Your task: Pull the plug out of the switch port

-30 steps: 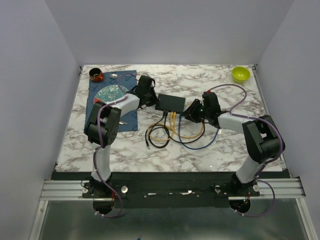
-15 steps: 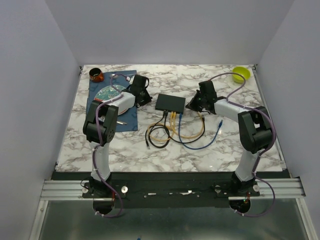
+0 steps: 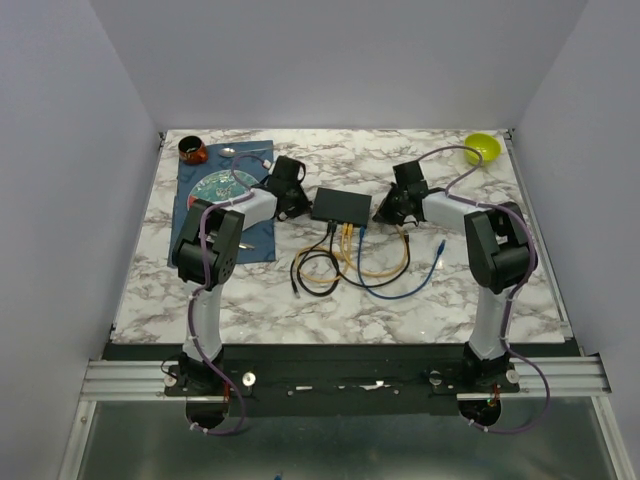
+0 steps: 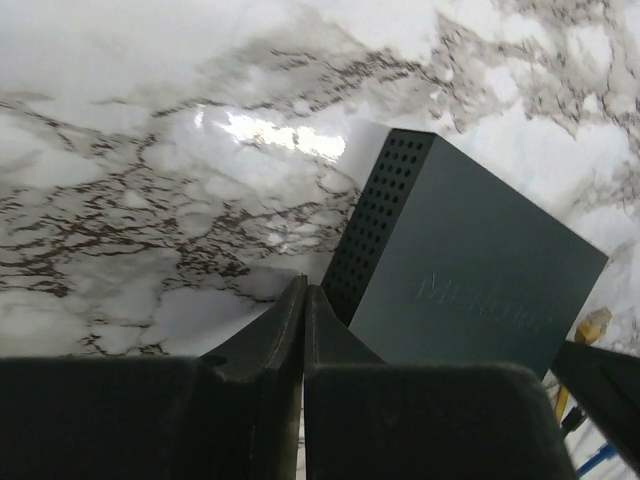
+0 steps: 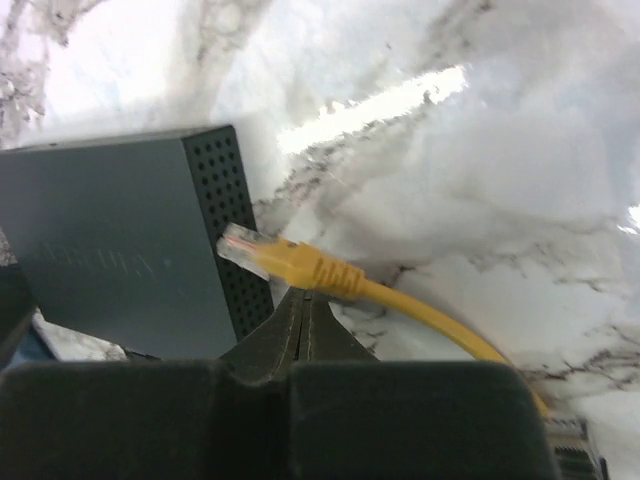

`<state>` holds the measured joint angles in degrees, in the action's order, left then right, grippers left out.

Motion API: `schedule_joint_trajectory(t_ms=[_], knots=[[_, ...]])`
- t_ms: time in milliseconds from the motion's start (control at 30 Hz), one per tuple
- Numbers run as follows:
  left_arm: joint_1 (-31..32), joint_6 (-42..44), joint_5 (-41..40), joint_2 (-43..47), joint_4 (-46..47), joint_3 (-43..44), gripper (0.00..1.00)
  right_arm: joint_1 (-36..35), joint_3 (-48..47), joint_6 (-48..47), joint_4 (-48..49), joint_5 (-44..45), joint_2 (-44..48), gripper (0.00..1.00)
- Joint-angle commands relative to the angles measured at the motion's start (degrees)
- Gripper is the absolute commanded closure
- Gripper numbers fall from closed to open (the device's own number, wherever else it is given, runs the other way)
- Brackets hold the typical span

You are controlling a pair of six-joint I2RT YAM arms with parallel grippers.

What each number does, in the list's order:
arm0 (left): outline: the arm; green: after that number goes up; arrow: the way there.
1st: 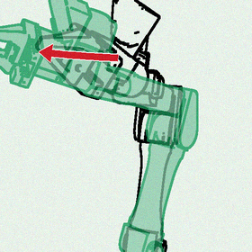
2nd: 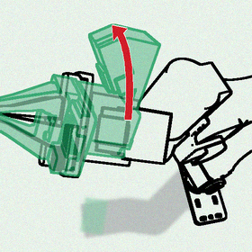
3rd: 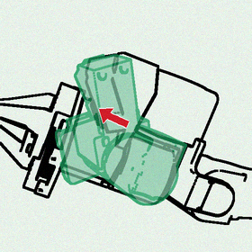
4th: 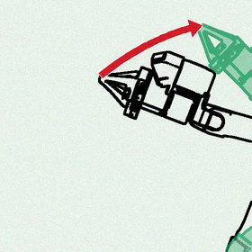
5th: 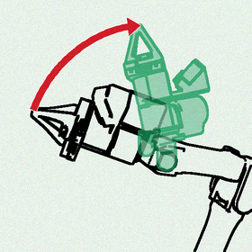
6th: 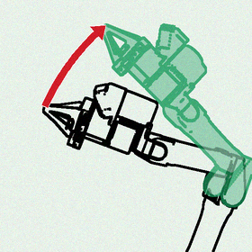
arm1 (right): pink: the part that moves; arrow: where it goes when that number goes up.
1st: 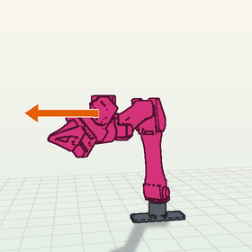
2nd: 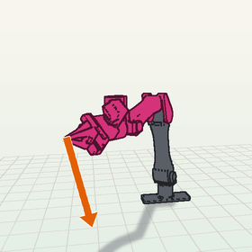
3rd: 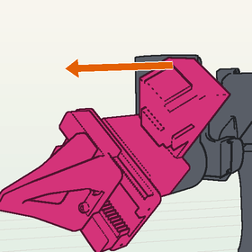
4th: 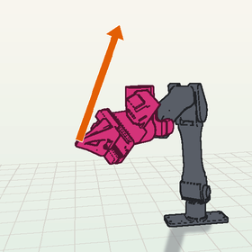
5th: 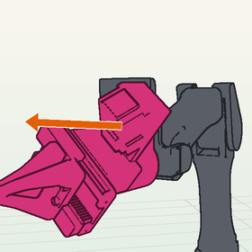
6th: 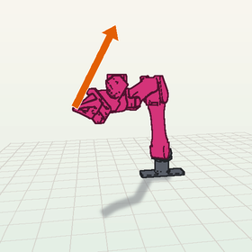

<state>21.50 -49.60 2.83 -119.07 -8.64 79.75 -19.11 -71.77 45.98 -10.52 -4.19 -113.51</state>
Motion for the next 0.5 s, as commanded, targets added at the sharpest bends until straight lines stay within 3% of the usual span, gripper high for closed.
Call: schedule_joint_trajectory(t_ms=[0,467], knots=[[2.0,-0.9,2.5,2.3,1.8,-2.9,0.89,0.1,-3.5,-1.6,-2.6,-1.3,-2.2,0.99],[2.3,-1.4,1.1,8.4,2.5,-9.1,0.89,-0.2,-8.0,-2.7,-3.4,-4.2,-3.7,0.99]])
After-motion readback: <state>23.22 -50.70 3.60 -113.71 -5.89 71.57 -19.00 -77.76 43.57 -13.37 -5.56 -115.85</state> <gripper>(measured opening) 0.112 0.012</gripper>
